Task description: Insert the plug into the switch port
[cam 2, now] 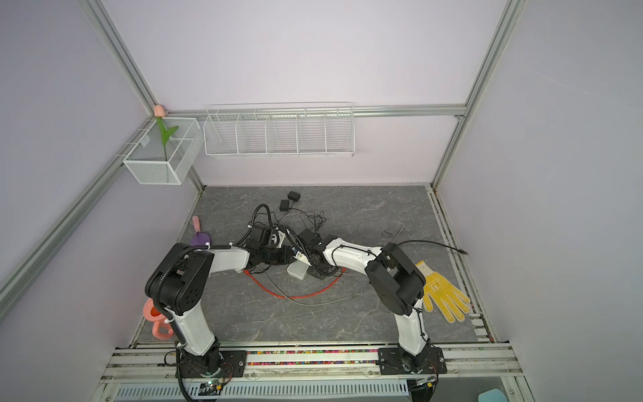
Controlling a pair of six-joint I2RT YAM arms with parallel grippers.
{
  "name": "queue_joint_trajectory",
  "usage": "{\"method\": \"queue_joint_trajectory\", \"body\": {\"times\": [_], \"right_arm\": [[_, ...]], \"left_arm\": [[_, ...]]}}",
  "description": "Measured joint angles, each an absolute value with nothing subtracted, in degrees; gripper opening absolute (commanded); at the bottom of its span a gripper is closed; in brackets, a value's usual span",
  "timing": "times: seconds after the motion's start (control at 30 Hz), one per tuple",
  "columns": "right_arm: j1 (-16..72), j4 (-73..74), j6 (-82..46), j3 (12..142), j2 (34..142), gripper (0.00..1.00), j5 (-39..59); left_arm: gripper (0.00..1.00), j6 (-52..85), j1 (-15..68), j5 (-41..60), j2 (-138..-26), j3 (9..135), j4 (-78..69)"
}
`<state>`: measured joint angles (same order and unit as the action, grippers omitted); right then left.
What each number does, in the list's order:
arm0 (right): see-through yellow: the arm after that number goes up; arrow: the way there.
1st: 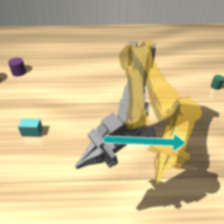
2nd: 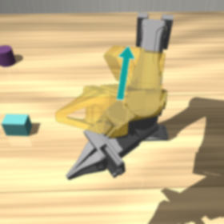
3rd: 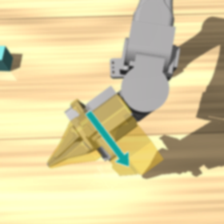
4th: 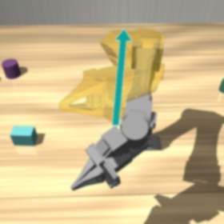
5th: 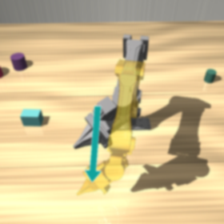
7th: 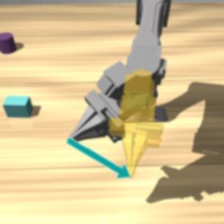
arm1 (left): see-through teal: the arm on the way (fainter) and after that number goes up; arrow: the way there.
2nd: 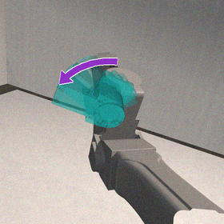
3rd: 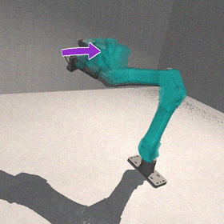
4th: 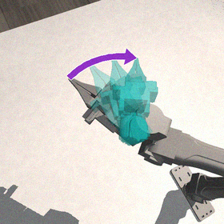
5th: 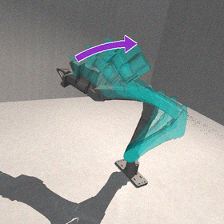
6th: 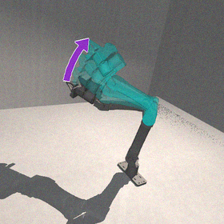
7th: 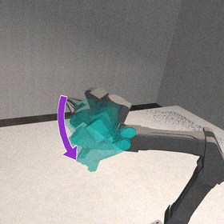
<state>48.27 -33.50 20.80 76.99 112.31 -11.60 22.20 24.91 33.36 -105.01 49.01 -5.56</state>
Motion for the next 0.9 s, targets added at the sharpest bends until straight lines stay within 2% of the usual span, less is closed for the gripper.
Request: {"method": "queue_joint_trajectory", "body": {"times": [0.53, 0.9], "right_arm": [[48.31, -33.3, 19.79, 76.88, 112.42, 0.07, -11.05], [46.89, -26.39, 20.14, 71.07, 109.69, 0.07, -6.76]], "left_arm": [[0.32, 21.93, 25.89, 30.57, -103.61, 48.38, -4.34], [0.32, 21.74, 25.89, 30.55, -103.61, 48.36, -4.34]]}}
